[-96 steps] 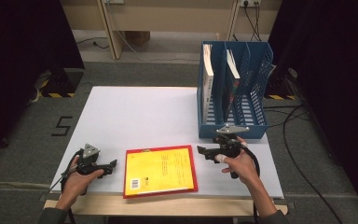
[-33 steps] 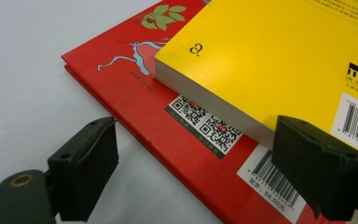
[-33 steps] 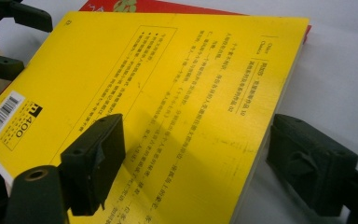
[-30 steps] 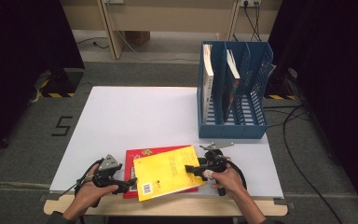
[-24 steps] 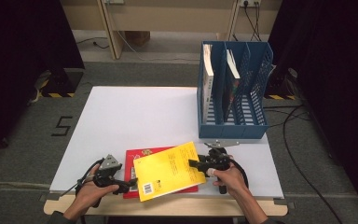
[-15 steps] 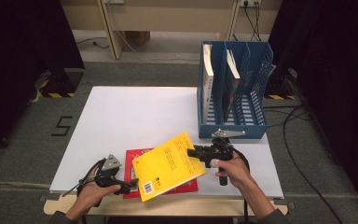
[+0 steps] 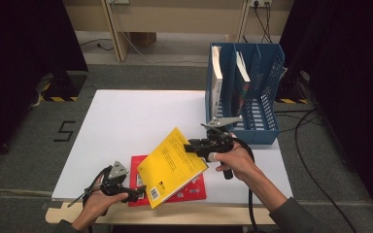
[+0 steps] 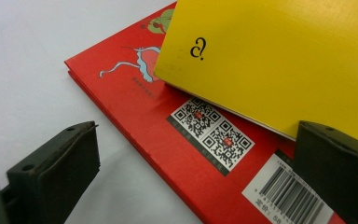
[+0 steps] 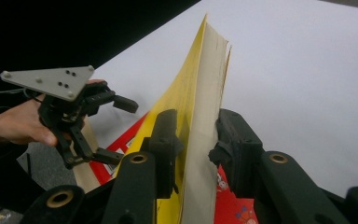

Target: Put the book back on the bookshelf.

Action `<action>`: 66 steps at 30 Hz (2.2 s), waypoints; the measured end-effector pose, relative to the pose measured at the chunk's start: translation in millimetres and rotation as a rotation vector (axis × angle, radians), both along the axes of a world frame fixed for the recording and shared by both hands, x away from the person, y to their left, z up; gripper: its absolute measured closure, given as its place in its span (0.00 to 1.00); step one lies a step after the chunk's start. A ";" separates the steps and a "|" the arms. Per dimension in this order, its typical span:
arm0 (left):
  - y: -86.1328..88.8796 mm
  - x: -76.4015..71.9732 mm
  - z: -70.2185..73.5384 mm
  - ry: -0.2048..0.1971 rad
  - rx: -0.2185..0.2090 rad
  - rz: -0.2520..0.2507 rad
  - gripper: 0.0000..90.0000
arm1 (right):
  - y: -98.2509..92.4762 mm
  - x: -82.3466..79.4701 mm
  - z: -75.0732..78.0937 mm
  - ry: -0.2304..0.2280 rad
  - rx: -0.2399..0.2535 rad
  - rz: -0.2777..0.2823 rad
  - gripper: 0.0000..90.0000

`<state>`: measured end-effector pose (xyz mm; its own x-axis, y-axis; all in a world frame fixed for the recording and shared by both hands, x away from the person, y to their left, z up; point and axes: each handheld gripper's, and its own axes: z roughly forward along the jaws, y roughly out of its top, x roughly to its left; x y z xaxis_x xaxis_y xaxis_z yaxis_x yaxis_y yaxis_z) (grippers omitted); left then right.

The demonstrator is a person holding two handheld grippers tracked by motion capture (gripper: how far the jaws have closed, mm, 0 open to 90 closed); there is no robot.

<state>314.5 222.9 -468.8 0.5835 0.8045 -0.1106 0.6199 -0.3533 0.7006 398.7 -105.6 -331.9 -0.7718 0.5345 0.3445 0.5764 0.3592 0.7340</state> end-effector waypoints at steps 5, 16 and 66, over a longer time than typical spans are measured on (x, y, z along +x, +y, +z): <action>-10.0 2.1 -1.8 -0.022 0.018 0.016 0.00 | 29.6 -5.3 34.2 -0.073 -0.090 0.079 0.77; -8.4 2.7 -2.9 -0.031 0.001 0.039 0.04 | 65.5 -8.2 49.1 -0.093 -0.219 0.135 0.71; 49.8 26.3 -1.2 -0.062 -0.096 0.250 0.16 | -88.1 9.4 82.0 -0.068 -0.510 -0.115 0.84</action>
<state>340.9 272.6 -470.0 0.3764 0.9118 -0.1638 0.6345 -0.1249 0.7628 408.1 -193.7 -249.8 -0.7096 0.7039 -0.0307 0.5904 0.6178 0.5194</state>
